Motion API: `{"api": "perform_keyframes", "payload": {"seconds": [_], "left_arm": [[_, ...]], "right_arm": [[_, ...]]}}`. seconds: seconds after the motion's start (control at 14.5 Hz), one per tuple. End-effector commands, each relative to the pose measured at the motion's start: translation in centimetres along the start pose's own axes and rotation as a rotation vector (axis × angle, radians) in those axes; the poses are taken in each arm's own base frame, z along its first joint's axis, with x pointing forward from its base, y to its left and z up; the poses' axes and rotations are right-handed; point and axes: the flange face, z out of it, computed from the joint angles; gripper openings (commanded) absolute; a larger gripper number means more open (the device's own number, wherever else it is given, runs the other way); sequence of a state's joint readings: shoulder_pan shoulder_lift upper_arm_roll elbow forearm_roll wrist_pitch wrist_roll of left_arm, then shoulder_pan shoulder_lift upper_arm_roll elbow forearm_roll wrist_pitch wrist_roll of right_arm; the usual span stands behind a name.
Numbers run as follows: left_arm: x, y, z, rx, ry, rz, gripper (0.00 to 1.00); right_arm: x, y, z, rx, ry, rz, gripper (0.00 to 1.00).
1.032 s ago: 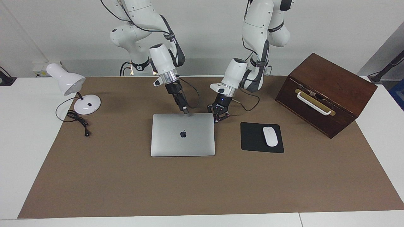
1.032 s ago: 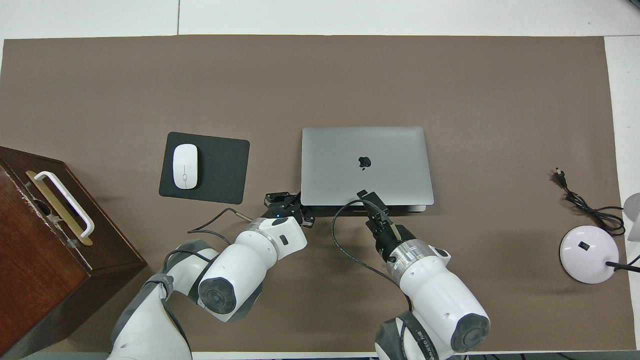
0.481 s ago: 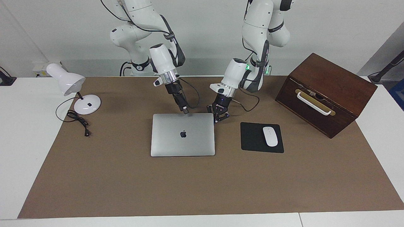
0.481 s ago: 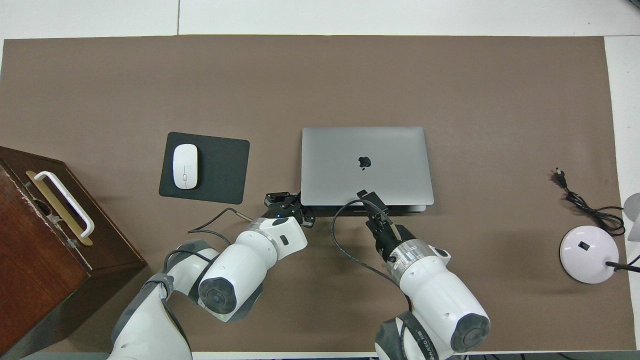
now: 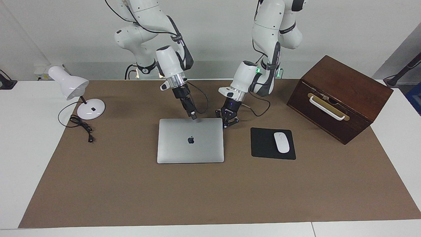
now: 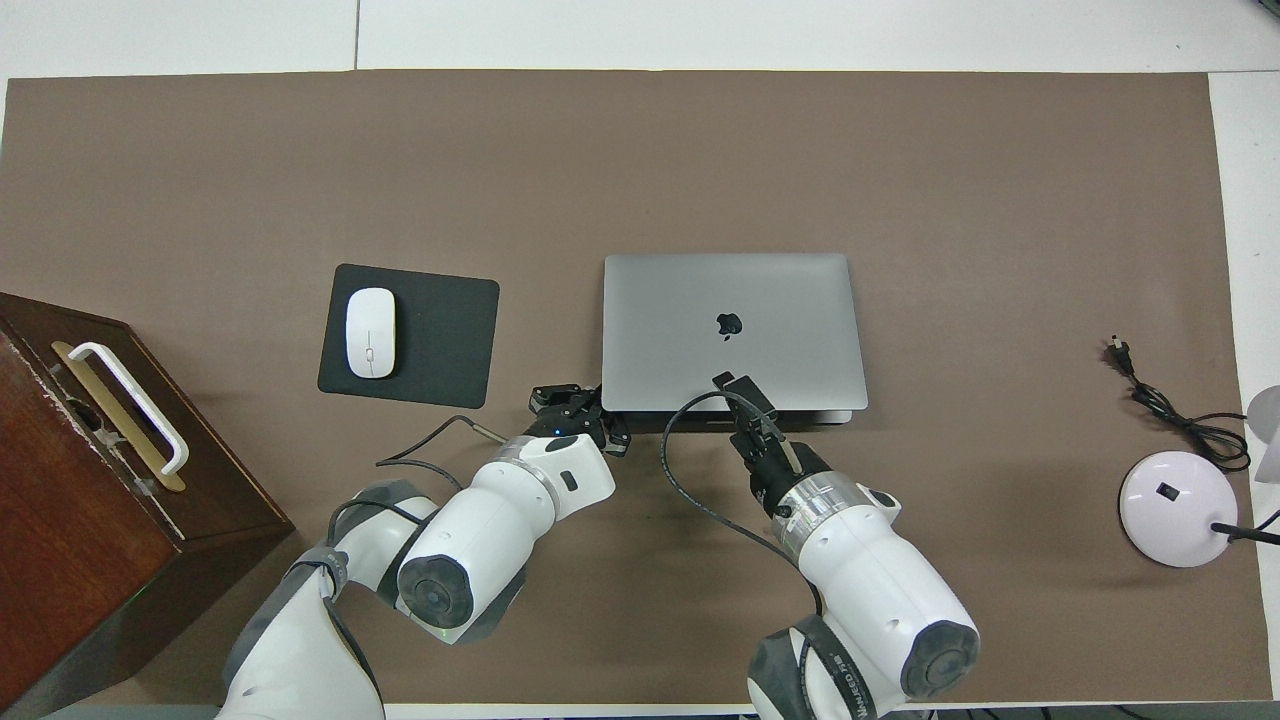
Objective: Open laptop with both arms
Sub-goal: 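Wedge the right gripper under the laptop lid's near edge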
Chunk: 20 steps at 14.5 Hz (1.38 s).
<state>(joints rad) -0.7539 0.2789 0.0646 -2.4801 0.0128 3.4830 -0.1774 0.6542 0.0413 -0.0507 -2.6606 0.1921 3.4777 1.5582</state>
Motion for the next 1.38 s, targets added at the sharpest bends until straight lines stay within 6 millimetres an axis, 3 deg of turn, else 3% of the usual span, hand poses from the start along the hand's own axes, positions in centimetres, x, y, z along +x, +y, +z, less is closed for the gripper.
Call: {"api": "perform_keyframes", "payload": {"seconds": [0.0,1.31], "left_arm": [[-0.3,0.6,0.8,-0.006,0.003,0.02,0.0],[-1.0,1.4,1.3,-0.014,-0.012,0.03,0.0]], "right_arm": [[0.5,-0.6,0.5,0.019,0.012,-0.006,1.0],[-0.1,-3.2,2.2,0.002,0.003,0.002,1.0]]}}
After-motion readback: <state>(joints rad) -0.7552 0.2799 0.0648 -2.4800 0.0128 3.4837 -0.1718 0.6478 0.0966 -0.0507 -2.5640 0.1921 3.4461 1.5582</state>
